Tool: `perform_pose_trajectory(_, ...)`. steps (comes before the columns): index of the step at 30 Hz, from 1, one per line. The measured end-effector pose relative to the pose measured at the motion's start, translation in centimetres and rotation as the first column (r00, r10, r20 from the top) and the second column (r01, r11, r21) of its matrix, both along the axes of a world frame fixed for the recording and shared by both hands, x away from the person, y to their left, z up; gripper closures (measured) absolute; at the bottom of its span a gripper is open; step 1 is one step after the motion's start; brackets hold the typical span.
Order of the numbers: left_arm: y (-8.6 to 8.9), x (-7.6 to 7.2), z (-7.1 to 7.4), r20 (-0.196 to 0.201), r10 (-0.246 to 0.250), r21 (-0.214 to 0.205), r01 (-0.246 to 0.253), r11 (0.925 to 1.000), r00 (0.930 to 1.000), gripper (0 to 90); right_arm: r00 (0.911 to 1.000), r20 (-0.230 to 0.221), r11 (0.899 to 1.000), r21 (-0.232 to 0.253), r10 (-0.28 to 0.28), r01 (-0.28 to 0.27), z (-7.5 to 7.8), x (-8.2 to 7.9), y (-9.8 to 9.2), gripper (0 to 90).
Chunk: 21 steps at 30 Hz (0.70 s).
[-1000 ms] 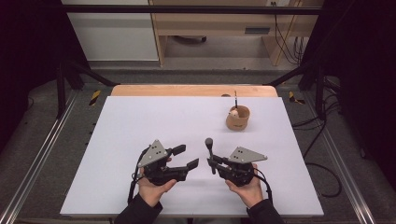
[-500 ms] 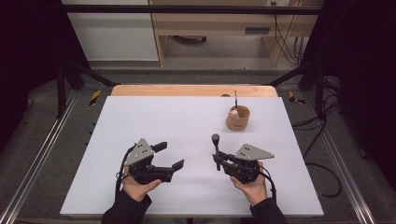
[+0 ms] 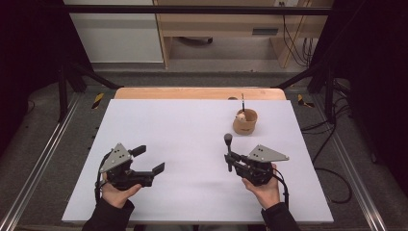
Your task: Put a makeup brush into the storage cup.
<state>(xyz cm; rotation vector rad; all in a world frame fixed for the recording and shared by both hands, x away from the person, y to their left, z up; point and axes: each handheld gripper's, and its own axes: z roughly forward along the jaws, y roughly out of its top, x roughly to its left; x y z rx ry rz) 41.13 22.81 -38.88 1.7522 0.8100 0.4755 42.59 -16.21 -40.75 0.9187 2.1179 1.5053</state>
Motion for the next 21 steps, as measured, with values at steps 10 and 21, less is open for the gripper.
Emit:
perform_pose_trajectory(10, 3.2, -0.1, -0.5, -0.009, 0.073, 0.005, -0.072, 0.9974, 0.9973, 7.6, 0.9992, 0.023, 0.999, 0.012, -0.034, 0.033, 1.1, 0.3, -0.9, 79.2)
perform_pose_trajectory(21, 5.2, -0.1, -1.5, -0.011, 0.116, 0.032, -0.115, 0.9928, 0.9932, 7.6, 0.9969, 0.025, 0.997, 0.032, -0.074, 0.073, 1.8, 1.3, -1.3, 79.3)
